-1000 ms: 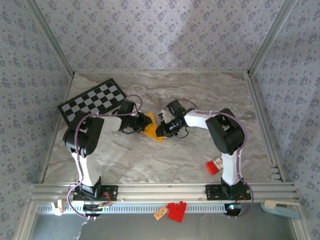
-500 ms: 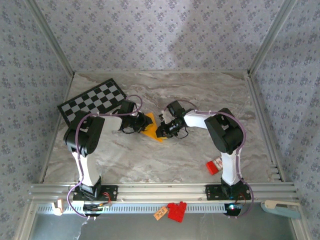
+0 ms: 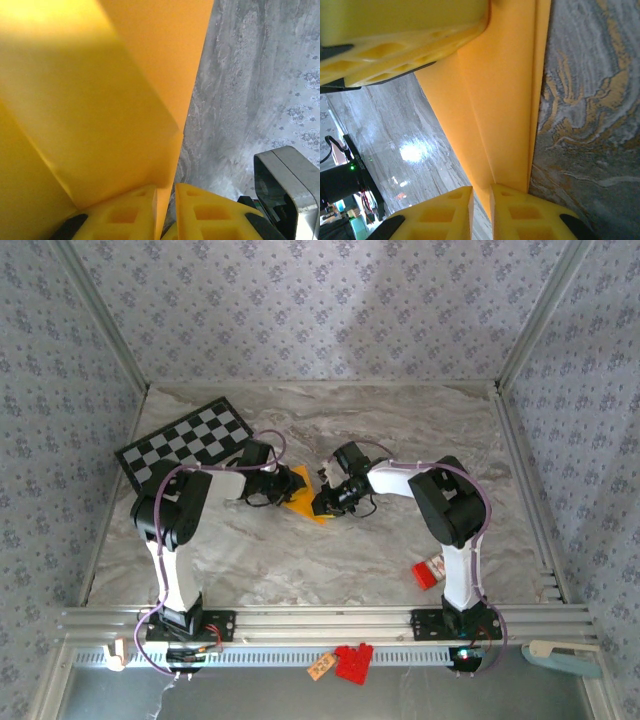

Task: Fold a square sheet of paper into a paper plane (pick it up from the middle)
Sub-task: Fourth fold the wing at the center of the table.

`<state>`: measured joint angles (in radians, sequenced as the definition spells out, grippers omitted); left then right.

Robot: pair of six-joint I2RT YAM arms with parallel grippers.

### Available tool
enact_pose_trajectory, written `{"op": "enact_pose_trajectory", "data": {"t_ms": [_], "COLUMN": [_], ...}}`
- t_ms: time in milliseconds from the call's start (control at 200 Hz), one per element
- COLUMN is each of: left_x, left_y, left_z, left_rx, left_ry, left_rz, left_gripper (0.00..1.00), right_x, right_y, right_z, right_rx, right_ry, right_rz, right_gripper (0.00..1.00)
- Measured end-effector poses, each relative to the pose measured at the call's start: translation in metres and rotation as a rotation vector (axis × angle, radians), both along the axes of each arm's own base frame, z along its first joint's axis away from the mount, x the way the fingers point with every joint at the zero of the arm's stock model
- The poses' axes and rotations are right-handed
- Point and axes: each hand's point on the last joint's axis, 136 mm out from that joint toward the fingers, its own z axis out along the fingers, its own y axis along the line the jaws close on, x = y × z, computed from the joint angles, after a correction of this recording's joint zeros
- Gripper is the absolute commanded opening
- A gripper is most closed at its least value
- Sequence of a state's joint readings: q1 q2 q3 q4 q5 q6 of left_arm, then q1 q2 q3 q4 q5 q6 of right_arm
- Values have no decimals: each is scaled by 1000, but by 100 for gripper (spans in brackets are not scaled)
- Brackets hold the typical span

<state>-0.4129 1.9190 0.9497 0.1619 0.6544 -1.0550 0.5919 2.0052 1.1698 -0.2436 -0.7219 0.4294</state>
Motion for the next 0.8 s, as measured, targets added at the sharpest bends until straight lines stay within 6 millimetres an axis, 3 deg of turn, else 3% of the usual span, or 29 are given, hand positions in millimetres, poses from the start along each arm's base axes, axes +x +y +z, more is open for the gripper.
{"op": "enact_pose_trajectory", "data": {"t_ms": [270, 530, 800], "left_x": [-2, -2, -2], "left_y": [1, 1, 1], "left_z": [-2, -2, -2], "left_rx": [12, 14, 14], "left_ry": [7, 8, 8], "left_rz": [-9, -11, -11], "left_gripper": [16, 16, 16], "right_x": [3, 26, 13], "right_y": [-2, -19, -7], "right_z": [6, 60, 43], "right_rx": [9, 67, 36], "right_ry": [-10, -131, -89], "right_rz": [-16, -96, -52], "right_gripper": [22, 19, 14]}}
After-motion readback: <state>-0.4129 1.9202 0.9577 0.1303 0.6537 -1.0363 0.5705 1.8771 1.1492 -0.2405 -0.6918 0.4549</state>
